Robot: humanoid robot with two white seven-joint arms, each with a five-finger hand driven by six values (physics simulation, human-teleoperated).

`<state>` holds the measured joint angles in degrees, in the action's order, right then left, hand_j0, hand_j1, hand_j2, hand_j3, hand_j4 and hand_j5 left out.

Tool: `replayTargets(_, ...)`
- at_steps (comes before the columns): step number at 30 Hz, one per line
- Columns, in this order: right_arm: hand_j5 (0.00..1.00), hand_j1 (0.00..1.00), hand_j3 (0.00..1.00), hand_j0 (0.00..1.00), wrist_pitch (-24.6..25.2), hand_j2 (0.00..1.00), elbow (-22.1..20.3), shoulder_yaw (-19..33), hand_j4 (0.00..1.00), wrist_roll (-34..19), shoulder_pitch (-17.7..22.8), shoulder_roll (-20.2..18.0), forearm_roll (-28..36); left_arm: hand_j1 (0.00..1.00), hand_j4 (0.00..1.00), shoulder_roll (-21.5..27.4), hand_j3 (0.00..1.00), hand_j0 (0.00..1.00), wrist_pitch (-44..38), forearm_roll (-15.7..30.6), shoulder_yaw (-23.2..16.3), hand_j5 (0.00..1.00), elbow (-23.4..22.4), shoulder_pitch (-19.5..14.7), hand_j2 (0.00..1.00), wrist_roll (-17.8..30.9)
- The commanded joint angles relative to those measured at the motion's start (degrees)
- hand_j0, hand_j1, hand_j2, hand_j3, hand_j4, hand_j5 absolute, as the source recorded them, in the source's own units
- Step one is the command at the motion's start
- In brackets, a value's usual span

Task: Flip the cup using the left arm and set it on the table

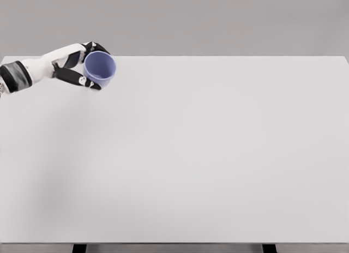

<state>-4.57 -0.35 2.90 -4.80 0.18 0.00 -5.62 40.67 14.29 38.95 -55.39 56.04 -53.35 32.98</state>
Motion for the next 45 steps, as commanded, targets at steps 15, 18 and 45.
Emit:
replayTargets(15,1.0,1.0,1.0,1.0,0.0,1.0,0.0,0.0,1.0,-0.03,0.0,0.0,-0.01,0.43,0.43,-14.04,0.43,0.43,-12.09,2.01,8.72,0.43,-12.27,2.2,0.43,2.02)
replayTargets(18,1.0,1.0,1.0,1.0,0.0,1.0,0.0,0.0,1.0,-0.03,0.0,0.0,-0.01,0.51,0.51,-14.13,0.51,0.51,-12.18,2.01,8.72,0.51,-12.53,2.2,0.51,2.02)
replayTargets(45,1.0,1.0,1.0,1.0,0.0,1.0,0.0,0.0,1.0,-0.03,0.0,0.0,-0.01,1.0,1.0,-10.44,1.0,1.0,-5.24,2.36,8.9,1.0,-10.34,2.64,1.0,2.02)
